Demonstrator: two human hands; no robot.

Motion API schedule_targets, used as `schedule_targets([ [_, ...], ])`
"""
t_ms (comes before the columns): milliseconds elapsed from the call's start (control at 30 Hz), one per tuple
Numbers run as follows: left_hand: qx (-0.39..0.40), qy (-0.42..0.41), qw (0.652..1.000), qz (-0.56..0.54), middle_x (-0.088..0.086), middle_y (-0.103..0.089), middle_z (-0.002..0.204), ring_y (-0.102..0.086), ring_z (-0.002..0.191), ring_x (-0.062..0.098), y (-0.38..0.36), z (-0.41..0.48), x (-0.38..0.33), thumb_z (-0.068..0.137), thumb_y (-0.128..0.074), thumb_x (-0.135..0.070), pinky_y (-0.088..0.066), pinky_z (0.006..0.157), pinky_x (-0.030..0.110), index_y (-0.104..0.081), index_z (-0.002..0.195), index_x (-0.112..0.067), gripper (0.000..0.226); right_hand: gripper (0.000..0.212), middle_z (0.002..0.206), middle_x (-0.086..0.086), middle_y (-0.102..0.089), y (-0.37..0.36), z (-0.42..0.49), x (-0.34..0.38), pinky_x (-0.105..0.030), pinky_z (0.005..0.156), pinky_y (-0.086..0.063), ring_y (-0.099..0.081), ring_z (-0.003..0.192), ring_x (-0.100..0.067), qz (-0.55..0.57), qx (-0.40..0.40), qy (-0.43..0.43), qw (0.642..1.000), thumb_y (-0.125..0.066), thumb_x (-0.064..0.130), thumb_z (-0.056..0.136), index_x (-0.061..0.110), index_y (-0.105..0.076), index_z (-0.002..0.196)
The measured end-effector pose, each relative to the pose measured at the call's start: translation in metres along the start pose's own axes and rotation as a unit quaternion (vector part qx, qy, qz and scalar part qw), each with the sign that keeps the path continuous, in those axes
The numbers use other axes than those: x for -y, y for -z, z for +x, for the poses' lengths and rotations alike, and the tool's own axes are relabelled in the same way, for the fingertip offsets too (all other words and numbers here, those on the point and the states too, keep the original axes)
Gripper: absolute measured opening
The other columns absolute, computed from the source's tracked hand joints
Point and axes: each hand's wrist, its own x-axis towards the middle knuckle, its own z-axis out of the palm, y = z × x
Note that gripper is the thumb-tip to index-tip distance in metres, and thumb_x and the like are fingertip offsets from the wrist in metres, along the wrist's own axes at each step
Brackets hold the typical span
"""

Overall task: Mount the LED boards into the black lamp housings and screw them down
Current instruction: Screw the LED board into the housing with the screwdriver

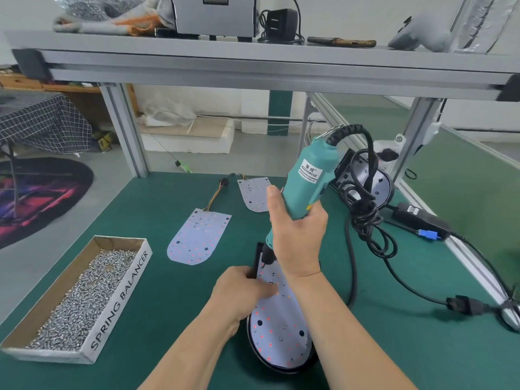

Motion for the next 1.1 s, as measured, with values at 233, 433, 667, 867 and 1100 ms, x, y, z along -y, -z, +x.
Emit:
schedule_targets([
  [233, 0.005, 0.009, 1.000, 0.006, 0.008, -0.077, 0.085, -0.073, 0.089, 0.032, 0.003, 0.000, 0.000, 0.055, -0.076, -0.024, -0.058, 0.087, 0.047, -0.076, 0.083, -0.008, 0.033, 0.040, 0.054, 0.009, -0.050, 0.001, 0.002, -0.007, -0.028, 0.050, -0.041, -0.043, 0.049, -0.012, 0.000, -0.047, -0.054, 0.997, -0.074, 0.033, 0.080, 0.000, -0.051, 0.073],
  [433, 0.020, 0.010, 1.000, -0.009, 0.017, -0.076, 0.092, -0.073, 0.085, 0.034, 0.004, -0.002, -0.005, 0.059, -0.077, -0.021, -0.058, 0.082, 0.042, -0.073, 0.090, 0.000, 0.038, 0.026, 0.063, 0.008, -0.061, 0.018, 0.002, 0.009, -0.024, 0.058, -0.049, -0.056, 0.058, -0.013, -0.003, -0.123, -0.037, 0.992, -0.073, 0.049, 0.077, 0.027, -0.061, 0.074],
  [667, 0.040, 0.010, 0.998, -0.048, 0.008, -0.078, 0.079, -0.074, 0.068, 0.022, 0.004, -0.007, -0.003, 0.055, -0.075, -0.018, -0.057, 0.066, 0.029, -0.073, 0.090, 0.000, 0.040, 0.031, 0.083, 0.002, -0.069, 0.119, 0.042, 0.005, -0.034, 0.067, -0.052, -0.066, 0.073, -0.018, -0.126, -0.245, -0.085, 0.957, -0.071, 0.054, 0.080, 0.032, -0.055, 0.094],
  [867, 0.039, 0.012, 0.996, -0.084, 0.019, -0.076, 0.092, -0.073, 0.090, 0.036, 0.003, -0.016, -0.005, 0.053, -0.074, -0.018, -0.057, 0.090, 0.050, -0.074, 0.093, 0.000, 0.044, 0.058, 0.115, -0.015, -0.060, 0.202, 0.045, -0.035, -0.047, 0.086, -0.051, -0.061, 0.095, -0.037, -0.325, -0.240, -0.229, 0.886, -0.073, 0.025, 0.085, 0.008, -0.038, 0.128],
  [1100, 0.052, 0.037, 0.984, -0.164, 0.023, -0.075, 0.097, -0.074, 0.084, 0.041, 0.017, -0.013, 0.004, 0.089, -0.065, 0.001, -0.058, 0.077, 0.049, -0.067, 0.110, 0.005, 0.021, 0.073, 0.148, -0.019, -0.036, 0.204, 0.041, -0.047, -0.050, 0.111, -0.032, -0.034, 0.136, -0.038, -0.605, -0.155, -0.168, 0.763, -0.074, 0.004, 0.078, 0.008, -0.041, 0.142],
])
